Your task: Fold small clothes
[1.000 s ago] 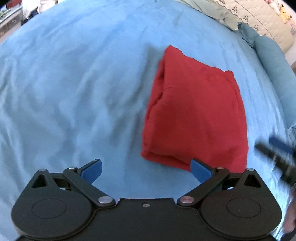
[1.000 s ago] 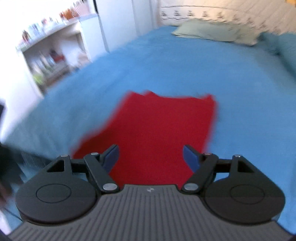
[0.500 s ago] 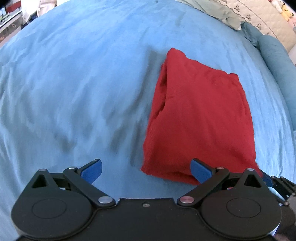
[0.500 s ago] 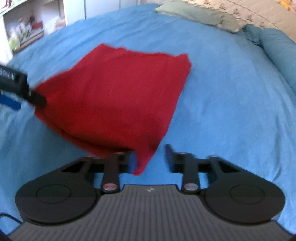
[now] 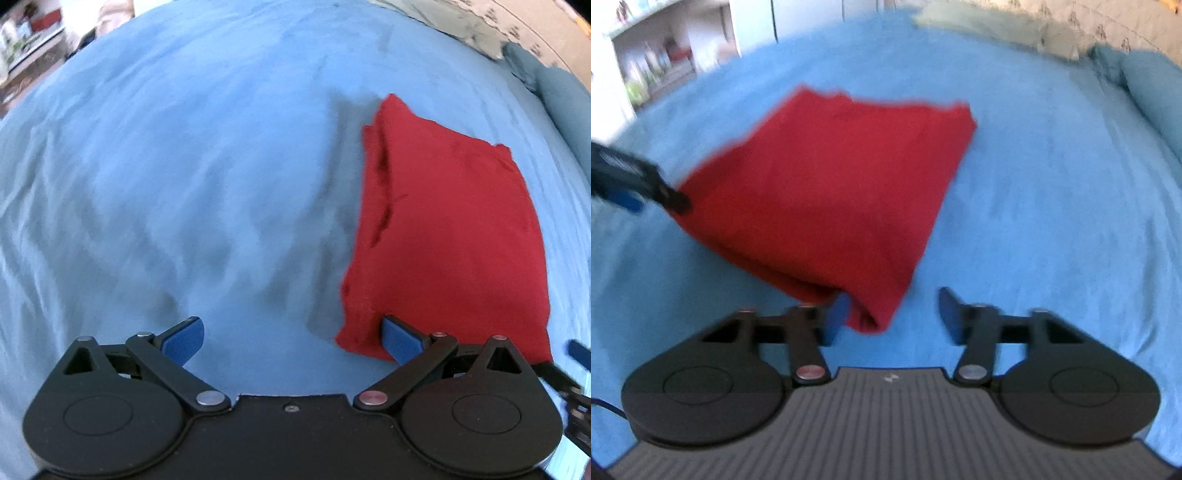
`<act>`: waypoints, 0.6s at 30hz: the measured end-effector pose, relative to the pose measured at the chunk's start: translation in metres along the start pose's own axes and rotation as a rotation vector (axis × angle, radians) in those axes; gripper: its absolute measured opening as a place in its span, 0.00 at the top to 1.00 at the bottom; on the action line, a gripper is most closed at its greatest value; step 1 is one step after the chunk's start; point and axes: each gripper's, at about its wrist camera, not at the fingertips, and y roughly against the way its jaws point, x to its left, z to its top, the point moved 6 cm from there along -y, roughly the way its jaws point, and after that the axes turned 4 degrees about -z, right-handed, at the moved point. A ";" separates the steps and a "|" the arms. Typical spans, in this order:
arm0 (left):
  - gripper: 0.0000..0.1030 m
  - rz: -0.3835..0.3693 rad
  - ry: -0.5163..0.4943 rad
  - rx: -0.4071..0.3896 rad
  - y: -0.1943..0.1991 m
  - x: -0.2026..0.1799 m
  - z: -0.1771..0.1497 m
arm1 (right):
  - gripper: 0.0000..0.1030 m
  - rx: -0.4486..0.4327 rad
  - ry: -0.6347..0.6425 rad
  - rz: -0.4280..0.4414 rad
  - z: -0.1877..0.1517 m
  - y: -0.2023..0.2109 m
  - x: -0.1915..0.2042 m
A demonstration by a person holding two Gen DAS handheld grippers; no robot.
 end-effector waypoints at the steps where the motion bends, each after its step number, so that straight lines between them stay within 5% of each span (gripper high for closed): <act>1: 0.00 -0.003 0.009 0.008 -0.004 0.003 0.000 | 0.27 -0.023 0.016 -0.001 0.003 0.007 0.001; 10: 0.00 0.074 -0.079 0.035 -0.023 -0.010 0.001 | 0.28 0.086 -0.047 -0.015 -0.005 -0.033 -0.005; 15: 0.00 0.043 -0.056 0.007 0.002 -0.018 0.013 | 0.26 0.070 -0.096 0.011 0.006 -0.020 -0.012; 18: 0.00 -0.029 -0.066 -0.072 0.030 -0.031 0.030 | 0.05 0.043 -0.143 0.068 0.028 -0.001 -0.022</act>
